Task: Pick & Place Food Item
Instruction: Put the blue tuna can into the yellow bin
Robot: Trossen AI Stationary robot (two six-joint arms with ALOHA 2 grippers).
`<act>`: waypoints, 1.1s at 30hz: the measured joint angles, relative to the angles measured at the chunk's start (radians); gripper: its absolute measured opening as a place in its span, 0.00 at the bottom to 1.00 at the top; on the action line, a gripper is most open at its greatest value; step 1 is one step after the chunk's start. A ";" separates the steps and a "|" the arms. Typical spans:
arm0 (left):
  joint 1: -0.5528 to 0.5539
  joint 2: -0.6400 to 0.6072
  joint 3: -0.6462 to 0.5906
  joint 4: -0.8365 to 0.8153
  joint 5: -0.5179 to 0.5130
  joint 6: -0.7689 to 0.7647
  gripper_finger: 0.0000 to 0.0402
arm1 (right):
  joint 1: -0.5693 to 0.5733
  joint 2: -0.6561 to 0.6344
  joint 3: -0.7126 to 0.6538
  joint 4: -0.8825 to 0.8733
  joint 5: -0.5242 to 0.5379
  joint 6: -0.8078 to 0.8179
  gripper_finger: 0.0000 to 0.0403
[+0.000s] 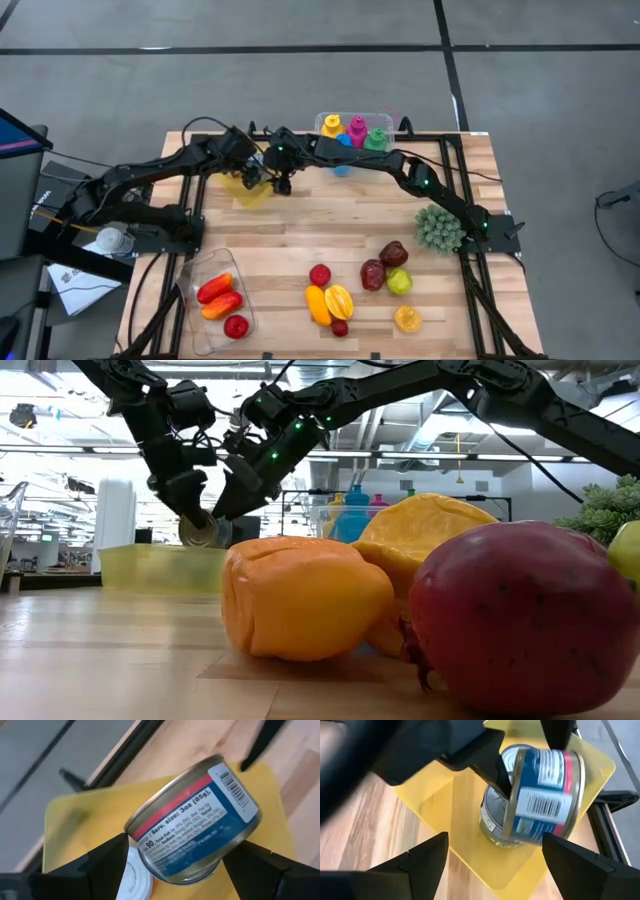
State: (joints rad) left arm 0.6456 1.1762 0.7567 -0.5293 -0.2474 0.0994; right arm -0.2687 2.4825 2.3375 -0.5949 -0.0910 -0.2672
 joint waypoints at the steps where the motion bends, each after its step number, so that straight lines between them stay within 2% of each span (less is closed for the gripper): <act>1: 0.000 -0.004 0.000 0.004 0.014 0.033 0.74 | 0.000 0.000 0.000 0.000 -0.001 -0.004 0.78; 8: 0.001 -0.005 -0.001 0.025 0.038 0.137 0.73 | -0.001 0.000 0.000 -0.003 -0.012 -0.062 0.78; 20: -0.018 -0.019 -0.002 0.038 0.017 0.128 0.73 | -0.013 0.000 0.000 -0.008 -0.016 -0.066 0.75; 30: -0.102 -0.114 -0.001 0.007 0.015 0.131 0.73 | -0.013 0.000 0.000 0.008 -0.017 -0.086 0.75; 33: -0.122 -0.115 -0.001 -0.023 -0.015 0.150 0.73 | -0.014 0.000 0.000 0.006 -0.024 -0.101 0.75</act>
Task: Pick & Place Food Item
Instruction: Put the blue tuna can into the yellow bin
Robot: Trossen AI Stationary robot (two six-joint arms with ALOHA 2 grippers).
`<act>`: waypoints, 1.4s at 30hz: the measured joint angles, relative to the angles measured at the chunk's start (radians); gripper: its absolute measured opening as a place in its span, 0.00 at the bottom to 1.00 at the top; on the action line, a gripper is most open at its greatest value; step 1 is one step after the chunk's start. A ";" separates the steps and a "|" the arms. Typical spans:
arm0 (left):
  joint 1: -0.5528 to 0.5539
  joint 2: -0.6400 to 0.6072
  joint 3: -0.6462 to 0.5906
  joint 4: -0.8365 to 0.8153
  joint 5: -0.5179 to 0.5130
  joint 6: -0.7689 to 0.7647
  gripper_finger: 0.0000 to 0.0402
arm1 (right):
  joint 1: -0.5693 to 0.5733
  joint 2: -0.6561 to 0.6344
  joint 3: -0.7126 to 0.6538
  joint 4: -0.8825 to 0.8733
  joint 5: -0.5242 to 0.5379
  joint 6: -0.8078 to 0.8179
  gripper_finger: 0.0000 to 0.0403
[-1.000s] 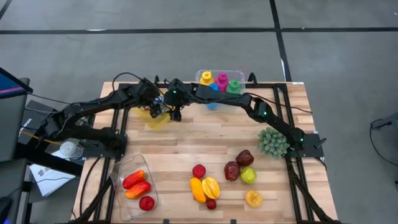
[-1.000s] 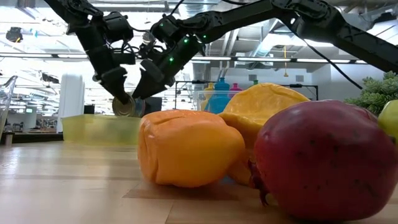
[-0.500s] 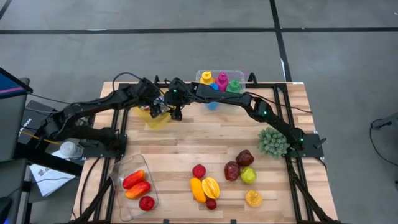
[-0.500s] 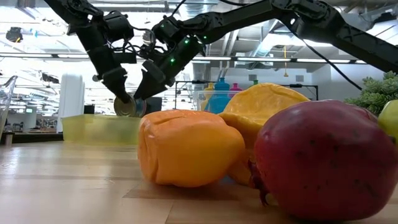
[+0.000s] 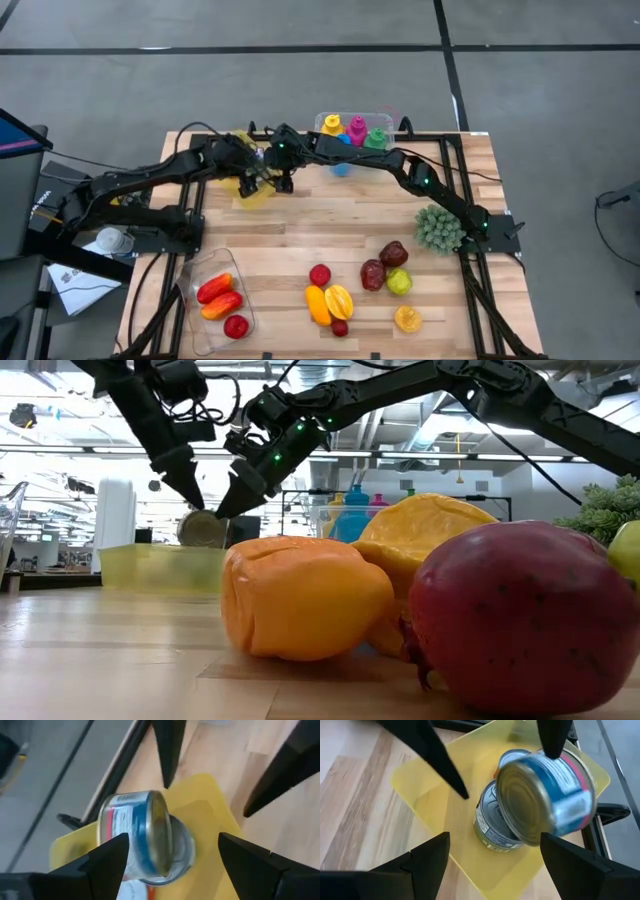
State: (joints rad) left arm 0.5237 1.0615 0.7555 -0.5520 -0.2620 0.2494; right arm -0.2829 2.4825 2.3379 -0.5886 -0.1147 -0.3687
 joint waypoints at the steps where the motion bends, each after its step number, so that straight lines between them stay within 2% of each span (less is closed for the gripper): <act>1: -0.003 0.002 0.000 0.004 -0.018 0.001 0.73 | 0.000 0.000 0.000 -0.001 0.000 -0.003 0.75; 6: -0.001 0.006 0.000 0.012 -0.105 -0.049 0.73 | 0.007 0.000 0.000 -0.007 0.000 -0.006 0.75; 12: -0.001 -0.030 0.000 0.044 -0.107 -0.124 0.73 | 0.021 0.000 0.000 -0.014 -0.001 -0.006 0.75; 18: 0.033 0.000 0.000 0.047 -0.017 -0.160 0.76 | 0.033 0.000 0.000 -0.072 0.000 -0.006 0.75; 27: 0.067 0.018 0.000 0.098 -0.070 -0.145 0.86 | 0.059 0.000 0.000 -0.180 -0.058 -0.006 0.75; 38: 0.092 0.017 0.000 0.088 -0.044 -0.129 0.94 | 0.080 -0.025 0.000 -0.243 -0.081 -0.032 0.75; 42: 0.134 0.049 0.000 0.091 0.045 -0.131 0.94 | 0.079 -0.095 0.000 -0.329 -0.101 -0.066 0.75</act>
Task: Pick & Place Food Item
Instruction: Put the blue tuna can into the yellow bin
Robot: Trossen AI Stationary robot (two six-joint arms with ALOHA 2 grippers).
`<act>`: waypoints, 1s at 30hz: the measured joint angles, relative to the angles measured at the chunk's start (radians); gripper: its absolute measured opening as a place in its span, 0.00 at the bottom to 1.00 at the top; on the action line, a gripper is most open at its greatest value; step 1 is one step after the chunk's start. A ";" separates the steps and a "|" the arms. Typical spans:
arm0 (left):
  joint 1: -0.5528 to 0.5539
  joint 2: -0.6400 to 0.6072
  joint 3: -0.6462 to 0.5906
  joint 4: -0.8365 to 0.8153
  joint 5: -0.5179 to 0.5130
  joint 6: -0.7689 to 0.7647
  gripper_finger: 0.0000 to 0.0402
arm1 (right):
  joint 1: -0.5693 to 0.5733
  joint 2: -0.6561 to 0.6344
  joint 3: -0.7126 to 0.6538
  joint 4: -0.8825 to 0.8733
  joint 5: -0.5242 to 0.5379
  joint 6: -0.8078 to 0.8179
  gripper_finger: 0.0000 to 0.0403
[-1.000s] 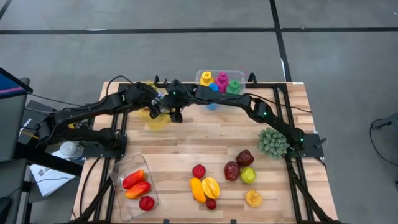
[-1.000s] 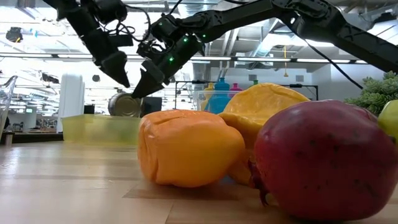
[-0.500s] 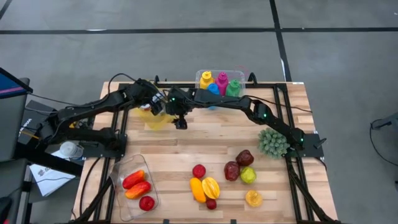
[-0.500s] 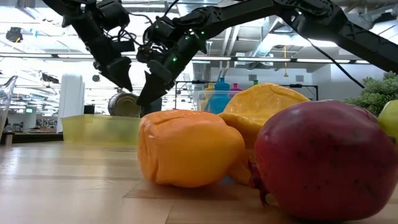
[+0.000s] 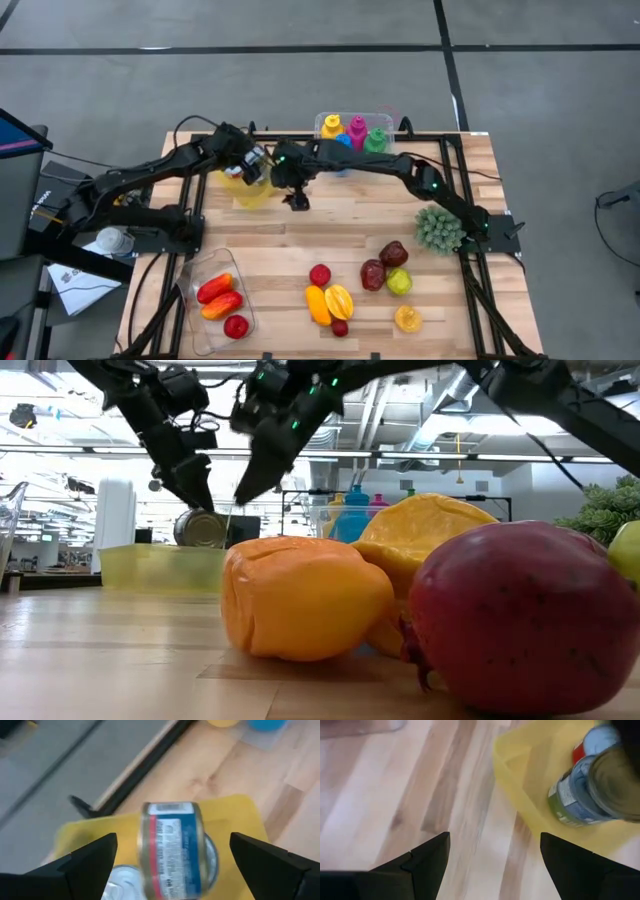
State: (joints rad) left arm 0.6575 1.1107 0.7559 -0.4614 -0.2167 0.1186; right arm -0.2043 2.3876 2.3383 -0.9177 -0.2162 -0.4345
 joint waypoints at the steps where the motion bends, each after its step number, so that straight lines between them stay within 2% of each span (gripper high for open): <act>1: 0.009 0.009 0.000 -0.001 0.024 -0.001 0.93 | 0.000 -0.021 0.000 -0.035 -0.005 -0.015 0.75; 6: 0.013 0.065 -0.001 0.006 0.044 -0.004 0.91 | -0.003 -0.146 -0.002 -0.195 -0.023 -0.079 0.75; 11: 0.011 0.083 -0.001 0.024 0.046 -0.004 0.86 | -0.005 -0.266 -0.007 -0.218 -0.023 -0.065 0.75; 15: 0.011 0.062 -0.001 0.022 0.048 -0.020 0.74 | -0.005 -0.346 -0.007 -0.233 -0.019 -0.060 0.75; 21: 0.011 0.036 -0.001 0.020 0.042 -0.028 0.47 | -0.012 -0.424 -0.008 -0.291 0.010 -0.021 0.75; 26: 0.010 0.043 0.001 0.023 0.041 -0.027 0.47 | -0.003 -0.515 -0.008 -0.333 0.019 -0.004 0.75; 30: -0.010 0.031 0.003 0.008 0.014 -0.027 0.47 | 0.019 -0.607 -0.008 -0.339 0.094 0.034 0.75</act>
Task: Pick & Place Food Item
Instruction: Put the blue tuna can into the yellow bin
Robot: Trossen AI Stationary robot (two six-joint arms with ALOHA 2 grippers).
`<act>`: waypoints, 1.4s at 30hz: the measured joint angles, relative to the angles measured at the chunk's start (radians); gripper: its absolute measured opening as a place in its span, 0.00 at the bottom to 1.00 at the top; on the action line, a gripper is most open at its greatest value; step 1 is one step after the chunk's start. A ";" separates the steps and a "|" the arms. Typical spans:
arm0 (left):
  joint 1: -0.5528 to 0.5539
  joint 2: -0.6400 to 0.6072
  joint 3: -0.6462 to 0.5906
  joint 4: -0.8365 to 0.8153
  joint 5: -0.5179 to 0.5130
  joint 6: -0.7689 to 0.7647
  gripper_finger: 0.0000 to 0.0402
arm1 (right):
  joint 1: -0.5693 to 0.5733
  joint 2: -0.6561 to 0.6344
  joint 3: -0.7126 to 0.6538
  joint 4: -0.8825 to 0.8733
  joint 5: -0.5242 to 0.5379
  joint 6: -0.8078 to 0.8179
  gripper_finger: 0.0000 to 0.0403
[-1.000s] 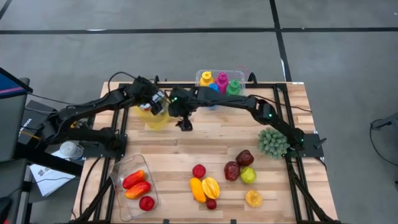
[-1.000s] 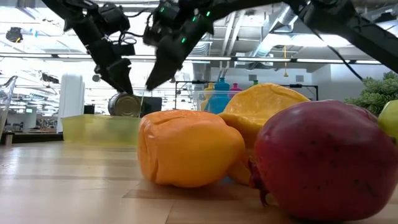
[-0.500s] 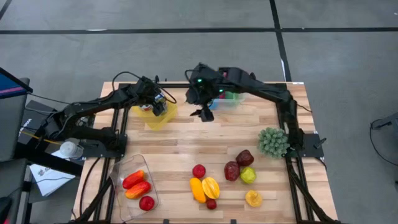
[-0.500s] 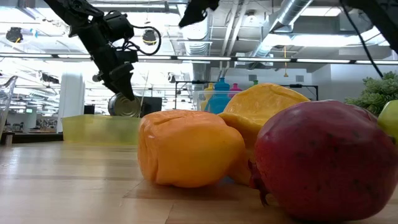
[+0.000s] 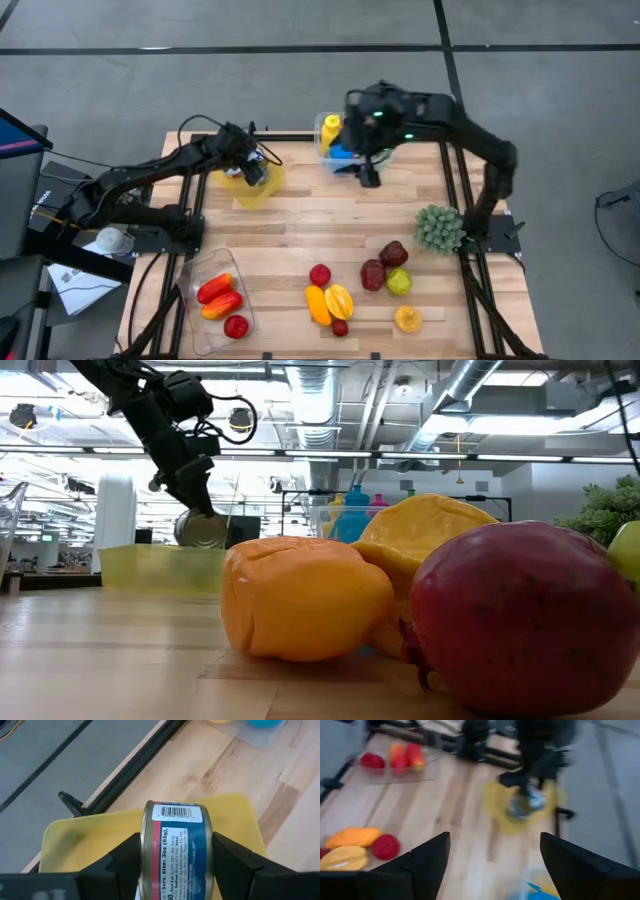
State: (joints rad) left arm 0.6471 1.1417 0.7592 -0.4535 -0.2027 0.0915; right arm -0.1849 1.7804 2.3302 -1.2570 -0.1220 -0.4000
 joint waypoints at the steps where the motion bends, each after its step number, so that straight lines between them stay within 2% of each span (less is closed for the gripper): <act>1: -0.013 -0.007 0.008 -0.018 -0.023 0.001 0.47 | 0.006 -0.023 0.000 -0.004 0.034 0.007 0.75; 5: -0.092 -0.040 0.072 -0.087 -0.193 0.029 0.47 | 0.032 -0.114 0.000 -0.034 0.157 0.043 0.75; 11: -0.257 -0.047 0.110 -0.264 -0.596 -0.021 0.47 | 0.062 -0.231 0.000 -0.151 0.204 0.155 0.75; 16: -0.316 -0.004 0.108 -0.371 -0.766 -0.071 0.47 | 0.083 -0.314 0.000 -0.235 0.282 0.243 0.75; 27: -0.239 0.180 0.077 -0.374 -0.777 -0.201 0.47 | 0.143 -0.408 0.000 -0.283 0.467 0.380 0.75; 33: -0.232 0.253 0.038 -0.329 -0.844 -0.222 0.47 | 0.172 -0.406 0.000 -0.293 0.490 0.402 0.75; 42: -0.199 0.345 -0.014 -0.235 -0.828 -0.228 0.47 | 0.173 -0.380 -0.001 -0.306 0.490 0.413 0.75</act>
State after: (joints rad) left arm 0.4478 1.4864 0.7454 -0.6886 -1.0310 -0.1364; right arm -0.0122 1.4003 2.3289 -1.5633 0.3683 0.0130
